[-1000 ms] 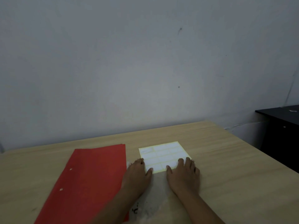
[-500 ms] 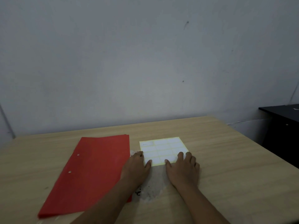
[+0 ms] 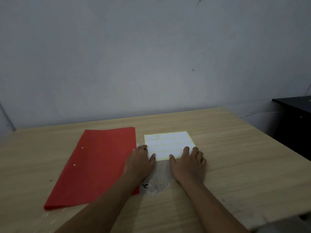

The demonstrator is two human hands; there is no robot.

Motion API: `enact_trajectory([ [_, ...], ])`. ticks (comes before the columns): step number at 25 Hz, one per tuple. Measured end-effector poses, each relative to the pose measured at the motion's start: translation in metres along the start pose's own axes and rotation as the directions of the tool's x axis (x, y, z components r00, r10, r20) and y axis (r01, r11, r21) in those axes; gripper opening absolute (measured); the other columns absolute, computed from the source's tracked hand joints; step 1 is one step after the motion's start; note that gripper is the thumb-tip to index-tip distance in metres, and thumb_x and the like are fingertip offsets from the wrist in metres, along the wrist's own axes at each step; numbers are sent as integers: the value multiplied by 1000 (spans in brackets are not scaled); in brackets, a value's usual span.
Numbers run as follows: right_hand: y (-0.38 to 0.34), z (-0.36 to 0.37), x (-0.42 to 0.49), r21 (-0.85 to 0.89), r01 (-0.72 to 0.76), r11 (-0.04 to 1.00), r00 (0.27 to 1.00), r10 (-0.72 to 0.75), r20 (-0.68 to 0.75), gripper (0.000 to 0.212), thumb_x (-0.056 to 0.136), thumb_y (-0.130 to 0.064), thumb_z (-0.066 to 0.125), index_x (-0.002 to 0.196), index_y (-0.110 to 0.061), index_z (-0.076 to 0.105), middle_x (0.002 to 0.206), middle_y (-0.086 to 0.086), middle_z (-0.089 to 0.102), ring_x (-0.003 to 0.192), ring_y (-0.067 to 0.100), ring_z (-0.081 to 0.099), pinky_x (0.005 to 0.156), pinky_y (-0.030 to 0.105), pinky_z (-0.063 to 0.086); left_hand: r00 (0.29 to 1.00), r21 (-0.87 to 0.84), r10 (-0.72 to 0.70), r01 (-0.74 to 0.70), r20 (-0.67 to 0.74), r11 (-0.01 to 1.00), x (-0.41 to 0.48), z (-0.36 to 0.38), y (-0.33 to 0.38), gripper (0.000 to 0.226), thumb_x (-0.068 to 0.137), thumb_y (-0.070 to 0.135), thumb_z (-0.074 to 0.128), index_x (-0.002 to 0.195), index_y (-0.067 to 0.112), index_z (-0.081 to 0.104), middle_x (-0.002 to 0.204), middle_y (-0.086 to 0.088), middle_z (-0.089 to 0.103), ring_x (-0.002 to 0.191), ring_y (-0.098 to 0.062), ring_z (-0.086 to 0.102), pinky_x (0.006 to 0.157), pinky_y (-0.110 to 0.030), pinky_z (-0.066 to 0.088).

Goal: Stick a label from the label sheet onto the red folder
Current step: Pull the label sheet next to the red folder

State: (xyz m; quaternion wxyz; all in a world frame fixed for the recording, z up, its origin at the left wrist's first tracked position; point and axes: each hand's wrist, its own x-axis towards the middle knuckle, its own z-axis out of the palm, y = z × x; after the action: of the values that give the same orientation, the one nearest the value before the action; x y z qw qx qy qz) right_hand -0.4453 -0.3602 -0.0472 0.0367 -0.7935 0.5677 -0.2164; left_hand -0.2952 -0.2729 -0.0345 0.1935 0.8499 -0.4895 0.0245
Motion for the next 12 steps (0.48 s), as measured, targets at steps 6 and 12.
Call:
enact_trajectory([
  [6,0,2,1,-12,13,1000,1000,-13,-9,61,87,-65,40,128,-20,43,137,8,41,125,28,35,103,42,29,1000,-13,9,-9,-5,1000,-1,0,-1,61,98,46,43,141,3,51,145,-8,54,126,-25,56,111,-39,41],
  [12,3,0,6,-14,31,999,999,-31,8,65,87,-68,40,131,-21,43,140,8,40,128,28,35,104,43,28,1000,-12,-1,1,-18,1000,-3,2,-3,61,98,47,43,137,2,55,146,-7,53,127,-23,54,116,-36,34],
])
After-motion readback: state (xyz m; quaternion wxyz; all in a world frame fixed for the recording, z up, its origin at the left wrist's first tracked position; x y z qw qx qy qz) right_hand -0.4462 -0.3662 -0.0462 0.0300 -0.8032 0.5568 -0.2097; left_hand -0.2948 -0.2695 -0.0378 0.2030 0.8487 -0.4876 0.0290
